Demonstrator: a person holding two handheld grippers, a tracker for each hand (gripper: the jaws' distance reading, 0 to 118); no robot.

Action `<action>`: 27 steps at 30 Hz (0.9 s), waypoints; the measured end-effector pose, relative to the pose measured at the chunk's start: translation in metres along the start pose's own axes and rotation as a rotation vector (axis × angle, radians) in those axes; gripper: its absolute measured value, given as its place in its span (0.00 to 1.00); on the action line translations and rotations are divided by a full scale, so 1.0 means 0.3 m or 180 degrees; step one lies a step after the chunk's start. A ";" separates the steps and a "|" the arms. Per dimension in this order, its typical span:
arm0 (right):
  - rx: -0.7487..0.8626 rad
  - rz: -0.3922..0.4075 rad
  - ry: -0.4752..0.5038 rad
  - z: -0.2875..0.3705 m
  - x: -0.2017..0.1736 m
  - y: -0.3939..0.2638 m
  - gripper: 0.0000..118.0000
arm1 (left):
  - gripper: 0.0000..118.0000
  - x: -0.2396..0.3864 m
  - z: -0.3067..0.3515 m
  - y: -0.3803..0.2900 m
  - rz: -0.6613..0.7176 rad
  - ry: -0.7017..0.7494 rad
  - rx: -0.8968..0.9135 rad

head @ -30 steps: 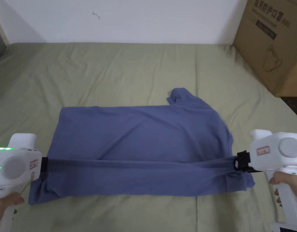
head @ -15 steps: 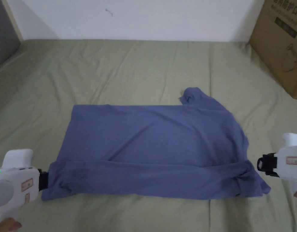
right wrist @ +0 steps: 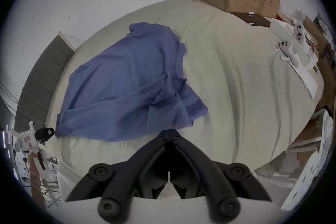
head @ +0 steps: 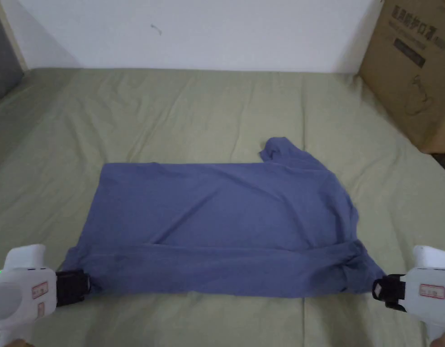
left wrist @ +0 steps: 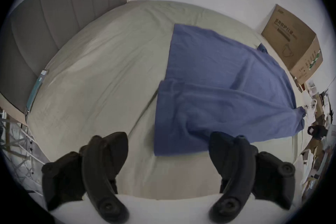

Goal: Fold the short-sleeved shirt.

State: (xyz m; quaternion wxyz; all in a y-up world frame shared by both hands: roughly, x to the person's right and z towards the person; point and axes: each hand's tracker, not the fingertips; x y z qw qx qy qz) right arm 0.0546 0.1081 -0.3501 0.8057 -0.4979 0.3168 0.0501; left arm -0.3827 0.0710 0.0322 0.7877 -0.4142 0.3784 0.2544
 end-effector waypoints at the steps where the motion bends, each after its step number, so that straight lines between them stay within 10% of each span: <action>1: -0.0004 -0.0040 -0.0002 -0.002 0.007 -0.010 0.00 | 0.65 -0.010 -0.062 -0.008 0.0014 -0.0010 -0.0141; 5: -0.0042 -0.0168 0.0049 0.002 0.020 -0.042 0.00 | 0.40 0.037 -0.073 -0.013 -0.0074 0.0054 -0.0214; 6: -0.0047 -0.0158 0.0066 0.003 0.018 -0.046 0.00 | 0.06 0.038 -0.047 0.004 -0.0041 0.0057 -0.0232; 12: 0.0055 0.0037 0.0145 -0.004 -0.003 0.004 0.01 | 0.04 0.056 0.023 0.017 -0.0168 0.0007 -0.0109; 15: -0.0085 0.0212 -0.0078 -0.045 -0.016 0.047 0.57 | 0.04 0.073 0.025 0.009 -0.0200 0.0028 -0.0119; 20: -0.0190 0.0147 0.0044 -0.170 0.039 0.103 0.53 | 0.04 0.077 0.019 0.008 -0.0215 0.0026 -0.0155; 21: -0.0243 0.0102 0.0021 -0.191 0.049 0.105 0.13 | 0.04 0.071 0.014 0.013 -0.0243 0.0024 -0.0166; 22: -0.0344 0.0095 -0.0219 -0.201 0.041 0.097 0.00 | 0.04 0.074 0.019 0.015 -0.0272 0.0035 -0.0172; 27: -0.0264 0.0264 -0.0079 -0.159 0.070 0.074 0.00 | 0.04 0.079 0.056 0.033 -0.0318 0.0002 -0.0150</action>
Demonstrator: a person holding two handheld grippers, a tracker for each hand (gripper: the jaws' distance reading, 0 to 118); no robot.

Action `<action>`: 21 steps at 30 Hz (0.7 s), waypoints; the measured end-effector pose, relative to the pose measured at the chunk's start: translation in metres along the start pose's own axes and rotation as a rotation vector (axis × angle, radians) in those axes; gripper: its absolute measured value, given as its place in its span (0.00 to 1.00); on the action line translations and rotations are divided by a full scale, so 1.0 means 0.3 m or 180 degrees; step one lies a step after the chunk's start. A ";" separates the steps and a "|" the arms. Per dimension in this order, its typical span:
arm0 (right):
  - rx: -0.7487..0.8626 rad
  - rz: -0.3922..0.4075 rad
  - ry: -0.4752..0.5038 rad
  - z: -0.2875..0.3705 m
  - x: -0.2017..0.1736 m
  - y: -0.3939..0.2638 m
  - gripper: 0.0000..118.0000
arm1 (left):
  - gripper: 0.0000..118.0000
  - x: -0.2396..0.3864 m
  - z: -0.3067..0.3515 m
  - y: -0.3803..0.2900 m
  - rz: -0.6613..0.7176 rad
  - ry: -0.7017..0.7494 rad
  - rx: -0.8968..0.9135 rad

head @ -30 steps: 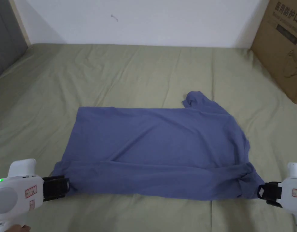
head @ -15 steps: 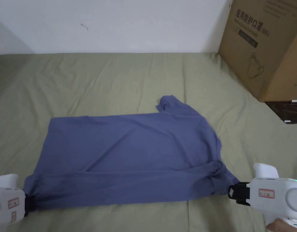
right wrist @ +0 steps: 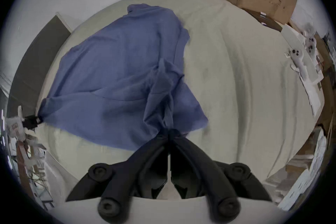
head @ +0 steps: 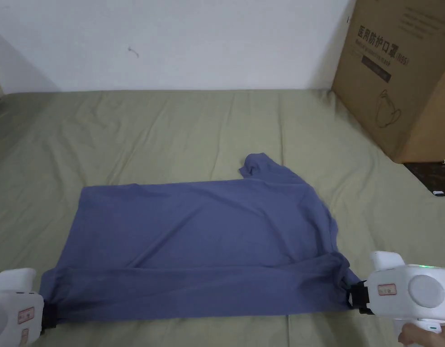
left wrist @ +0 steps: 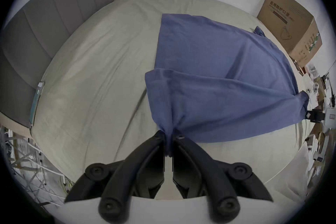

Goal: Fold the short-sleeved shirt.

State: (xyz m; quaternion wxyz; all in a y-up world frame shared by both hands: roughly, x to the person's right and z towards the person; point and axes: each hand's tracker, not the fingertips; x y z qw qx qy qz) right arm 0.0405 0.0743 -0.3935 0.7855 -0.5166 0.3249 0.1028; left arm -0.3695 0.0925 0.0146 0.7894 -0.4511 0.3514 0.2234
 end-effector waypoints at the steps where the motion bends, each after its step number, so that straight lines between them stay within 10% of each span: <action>1: 0.0073 -0.0171 0.0054 0.020 0.011 0.001 0.00 | 0.04 0.004 0.008 -0.001 -0.0012 0.0003 0.0008; 21: -0.0299 -0.0357 0.0173 0.176 0.089 -0.316 0.00 | 0.05 -0.106 0.090 -0.247 -0.0041 0.0158 -0.0199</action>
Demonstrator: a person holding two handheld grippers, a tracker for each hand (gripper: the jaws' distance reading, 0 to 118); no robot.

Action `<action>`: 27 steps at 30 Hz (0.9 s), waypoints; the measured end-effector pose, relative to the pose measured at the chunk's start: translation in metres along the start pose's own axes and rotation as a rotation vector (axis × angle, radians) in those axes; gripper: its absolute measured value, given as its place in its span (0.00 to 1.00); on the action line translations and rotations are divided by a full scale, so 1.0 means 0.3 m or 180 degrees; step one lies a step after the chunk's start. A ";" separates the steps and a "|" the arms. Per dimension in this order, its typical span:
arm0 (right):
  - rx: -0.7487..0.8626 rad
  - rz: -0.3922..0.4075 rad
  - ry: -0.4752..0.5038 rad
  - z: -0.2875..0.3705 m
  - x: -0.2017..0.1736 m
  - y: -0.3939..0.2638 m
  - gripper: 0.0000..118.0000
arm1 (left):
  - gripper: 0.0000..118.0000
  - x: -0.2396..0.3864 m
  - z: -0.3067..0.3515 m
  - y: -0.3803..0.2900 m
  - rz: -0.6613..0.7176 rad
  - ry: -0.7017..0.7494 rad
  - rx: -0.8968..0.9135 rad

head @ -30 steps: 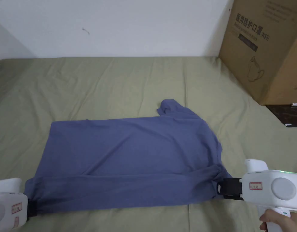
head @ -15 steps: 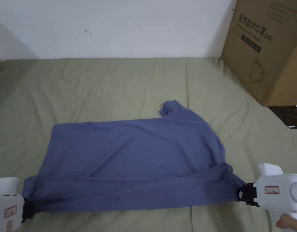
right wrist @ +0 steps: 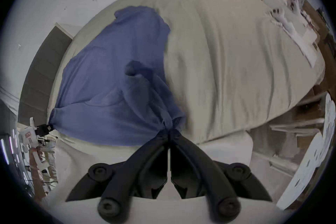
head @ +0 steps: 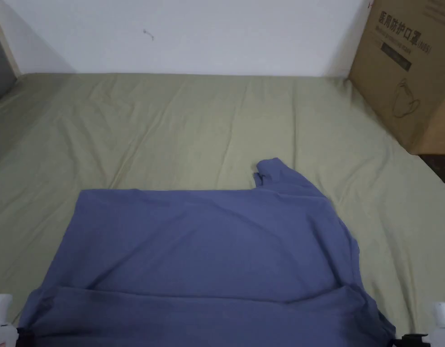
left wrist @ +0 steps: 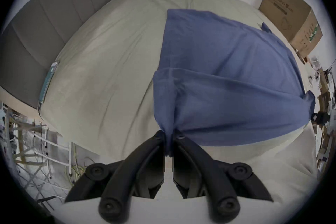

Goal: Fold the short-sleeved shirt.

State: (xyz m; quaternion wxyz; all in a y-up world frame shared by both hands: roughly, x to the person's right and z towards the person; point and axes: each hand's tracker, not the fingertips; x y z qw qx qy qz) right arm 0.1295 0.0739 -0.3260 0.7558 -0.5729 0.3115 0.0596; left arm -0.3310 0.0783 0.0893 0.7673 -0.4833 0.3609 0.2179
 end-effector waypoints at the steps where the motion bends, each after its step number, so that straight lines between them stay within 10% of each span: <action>1: 0.0002 0.0015 -0.0019 -0.008 -0.003 -0.010 0.00 | 0.05 0.003 -0.005 -0.003 0.0009 -0.0018 0.0009; 3: 0.0078 0.0046 -0.0032 0.002 -0.025 -0.012 0.01 | 0.27 0.025 -0.006 0.004 -0.0015 0.0121 0.0048; 6: 0.0220 0.0233 -0.0331 0.043 -0.072 0.033 0.45 | 0.86 0.046 0.024 0.030 -0.0119 0.0257 0.0059; 10: 0.0562 0.0464 -0.0159 0.123 -0.136 0.156 0.45 | 0.88 0.094 0.113 0.112 -0.0107 0.0185 0.0401; 12: 0.0655 0.0459 -0.0094 0.128 -0.160 0.226 0.44 | 0.78 0.124 0.128 0.159 -0.0102 0.0063 0.0515; 15: 0.0869 0.0495 -0.0062 0.114 -0.215 0.301 0.00 | 0.01 0.156 0.111 0.218 0.0008 -0.0259 0.0586; 22: 0.0744 0.0149 0.0158 -0.046 -0.265 0.447 0.00 | 0.00 0.218 -0.004 0.296 -0.0051 -0.0293 0.0464; 27: 0.0827 0.0364 0.0113 -0.124 -0.301 0.674 0.05 | 0.00 0.246 -0.062 0.380 -0.0075 -0.0223 0.0475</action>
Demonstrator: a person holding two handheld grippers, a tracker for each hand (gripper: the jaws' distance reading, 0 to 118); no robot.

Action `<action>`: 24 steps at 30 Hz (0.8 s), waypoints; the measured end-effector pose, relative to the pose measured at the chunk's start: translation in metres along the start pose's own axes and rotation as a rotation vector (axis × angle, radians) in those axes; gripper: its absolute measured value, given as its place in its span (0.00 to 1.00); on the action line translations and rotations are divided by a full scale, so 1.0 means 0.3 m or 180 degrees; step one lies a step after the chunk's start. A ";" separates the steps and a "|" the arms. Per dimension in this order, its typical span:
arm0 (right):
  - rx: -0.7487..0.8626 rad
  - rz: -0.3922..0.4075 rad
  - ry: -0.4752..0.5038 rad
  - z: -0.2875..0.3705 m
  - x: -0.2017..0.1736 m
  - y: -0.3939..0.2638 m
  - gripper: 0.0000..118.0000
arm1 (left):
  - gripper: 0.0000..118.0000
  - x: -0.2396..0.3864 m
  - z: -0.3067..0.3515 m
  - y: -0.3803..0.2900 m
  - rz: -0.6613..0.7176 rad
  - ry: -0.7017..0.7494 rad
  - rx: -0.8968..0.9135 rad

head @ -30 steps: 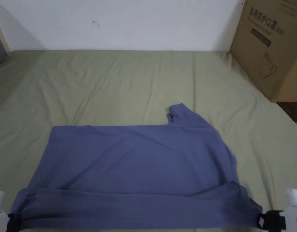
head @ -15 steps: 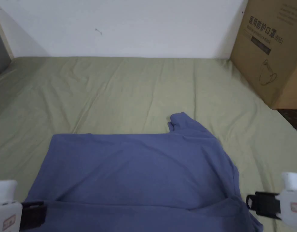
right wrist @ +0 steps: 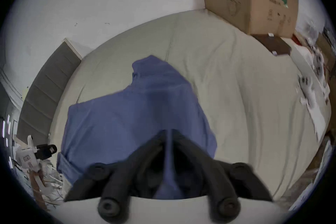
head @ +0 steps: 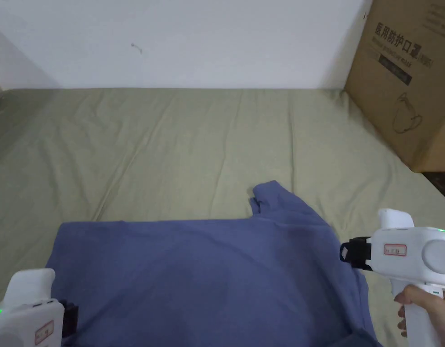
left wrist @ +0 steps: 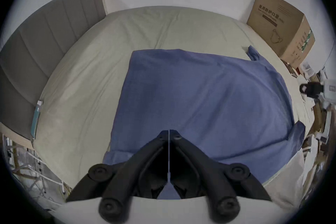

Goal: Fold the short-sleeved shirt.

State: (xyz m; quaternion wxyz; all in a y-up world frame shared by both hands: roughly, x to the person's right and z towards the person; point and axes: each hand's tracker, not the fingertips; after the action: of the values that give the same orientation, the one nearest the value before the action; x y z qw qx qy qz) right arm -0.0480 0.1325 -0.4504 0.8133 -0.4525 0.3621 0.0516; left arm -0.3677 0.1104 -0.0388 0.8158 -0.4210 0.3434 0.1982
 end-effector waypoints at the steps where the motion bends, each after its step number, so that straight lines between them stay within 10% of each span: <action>1: 0.0036 0.0004 -0.0006 -0.033 0.001 0.048 0.26 | 0.00 0.000 -0.015 0.015 0.0019 -0.0021 -0.0017; 3: 0.0006 0.0084 0.0078 -0.119 0.009 0.142 0.71 | 0.00 0.004 -0.043 0.035 0.0031 -0.0056 -0.0060; 12: -0.0542 0.0061 -0.0140 -0.498 0.092 0.303 0.70 | 0.00 0.035 -0.162 0.094 -0.0129 0.0058 -0.0286; 17: -0.0601 0.0289 -0.0392 -0.538 0.086 0.253 0.29 | 0.00 0.030 -0.207 0.109 -0.0143 0.0040 -0.0346; 18: -0.0605 0.0232 -0.0351 -0.525 0.085 0.260 0.02 | 0.00 0.032 -0.203 0.110 -0.0133 0.0028 -0.0347; 24: -0.0534 0.0189 -0.0285 -0.497 0.045 0.295 0.00 | 0.00 0.010 -0.214 0.134 -0.0116 0.0054 -0.0327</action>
State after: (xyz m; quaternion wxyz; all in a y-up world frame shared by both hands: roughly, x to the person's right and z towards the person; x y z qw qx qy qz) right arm -0.1555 0.0658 -0.5697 0.7860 -0.5054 0.3330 0.1260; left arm -0.4156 0.0805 -0.0896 0.7936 -0.4703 0.3320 0.1971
